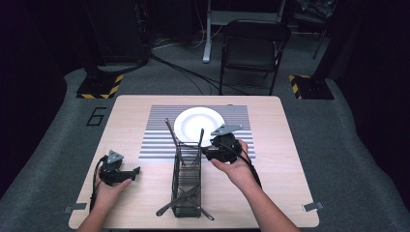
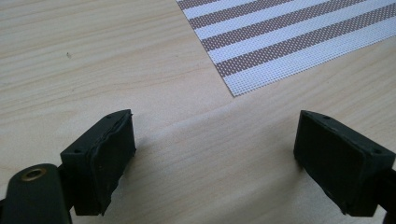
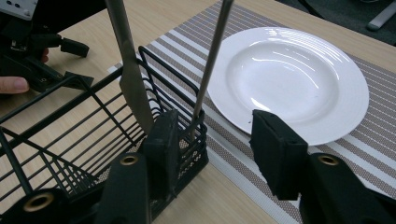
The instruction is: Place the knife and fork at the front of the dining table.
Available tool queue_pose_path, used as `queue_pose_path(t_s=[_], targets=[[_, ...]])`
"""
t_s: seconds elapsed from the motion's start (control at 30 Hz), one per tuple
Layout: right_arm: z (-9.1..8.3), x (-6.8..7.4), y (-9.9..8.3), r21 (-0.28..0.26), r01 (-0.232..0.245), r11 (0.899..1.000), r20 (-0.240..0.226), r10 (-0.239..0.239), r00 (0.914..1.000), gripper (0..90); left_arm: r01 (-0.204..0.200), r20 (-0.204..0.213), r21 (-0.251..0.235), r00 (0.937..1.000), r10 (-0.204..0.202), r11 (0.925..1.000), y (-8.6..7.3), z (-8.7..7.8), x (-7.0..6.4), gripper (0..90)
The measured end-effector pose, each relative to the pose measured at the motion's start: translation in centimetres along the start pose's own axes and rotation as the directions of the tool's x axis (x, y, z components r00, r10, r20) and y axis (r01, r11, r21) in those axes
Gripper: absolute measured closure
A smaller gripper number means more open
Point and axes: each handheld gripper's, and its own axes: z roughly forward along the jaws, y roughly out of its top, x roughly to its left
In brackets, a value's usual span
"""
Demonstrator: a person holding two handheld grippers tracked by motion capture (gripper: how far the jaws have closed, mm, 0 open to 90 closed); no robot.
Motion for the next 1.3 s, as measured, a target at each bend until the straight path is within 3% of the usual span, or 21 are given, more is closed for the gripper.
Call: queue_pose_path(t_s=[0.4,0.67,0.93,1.3], targets=[[1.4,0.1,0.9,0.002,0.015,1.0,-0.039,-0.015,0.9991,70.3,0.001,-0.001,-0.001,1.0,-0.001,1.0,0.0,0.0,0.0,12.6],[2.2,-0.1,1.3,0.02,0.001,1.0,-0.053,0.0,0.9986,74.4,0.003,-0.004,-0.009,1.0,-0.003,1.0,0.0,0.1,0.0,12.6],[2.5,-0.1,1.4,0.004,-0.007,1.0,-0.074,0.007,0.9972,79.6,0.003,-0.004,-0.009,1.0,-0.003,1.0,0.0,0.1,0.0,12.6],[2.0,0.6,1.4,-0.001,0.04,0.999,-0.046,-0.04,0.9982,84.4,0.0,-0.005,-0.01,1.0,0.0,1.0,0.0,0.1,0.0,12.6]])
